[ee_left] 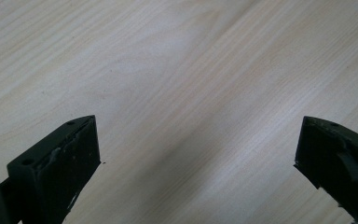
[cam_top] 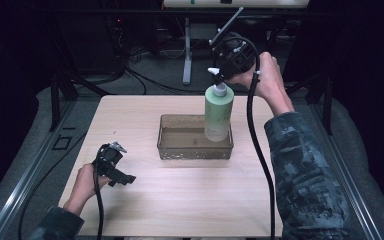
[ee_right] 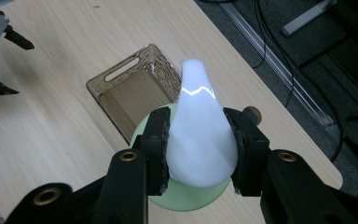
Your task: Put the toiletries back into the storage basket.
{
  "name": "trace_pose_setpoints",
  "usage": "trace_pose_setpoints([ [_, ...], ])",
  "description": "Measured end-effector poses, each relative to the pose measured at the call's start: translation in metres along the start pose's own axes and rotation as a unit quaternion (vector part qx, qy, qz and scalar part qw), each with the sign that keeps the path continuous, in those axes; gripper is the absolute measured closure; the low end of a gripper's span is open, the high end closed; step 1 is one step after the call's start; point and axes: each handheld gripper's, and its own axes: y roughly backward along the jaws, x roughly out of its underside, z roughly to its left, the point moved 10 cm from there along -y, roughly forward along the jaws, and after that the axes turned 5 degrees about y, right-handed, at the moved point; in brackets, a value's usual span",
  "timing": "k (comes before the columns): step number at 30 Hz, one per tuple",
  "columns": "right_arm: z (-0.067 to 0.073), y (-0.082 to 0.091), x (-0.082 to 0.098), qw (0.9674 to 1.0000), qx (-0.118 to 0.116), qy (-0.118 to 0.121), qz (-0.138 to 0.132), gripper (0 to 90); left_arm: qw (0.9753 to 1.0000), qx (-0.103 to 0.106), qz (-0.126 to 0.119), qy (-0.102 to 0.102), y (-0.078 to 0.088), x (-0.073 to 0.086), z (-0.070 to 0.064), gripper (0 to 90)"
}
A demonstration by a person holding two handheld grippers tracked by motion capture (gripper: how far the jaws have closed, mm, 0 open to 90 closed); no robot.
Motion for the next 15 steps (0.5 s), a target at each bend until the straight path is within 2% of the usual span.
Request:
trace_pose_setpoints([
  [7,0.001,-0.005,-0.002,1.0000,0.002,0.002,-0.002,63.1,1.0000,0.000,0.000,-0.001,0.000,0.000,0.000,0.0],
  [15,0.000,-0.020,0.009,1.0000,0.003,-0.003,0.008,63.1,1.0000,0.000,0.001,-0.001,0.000,0.000,0.000,0.0],
])
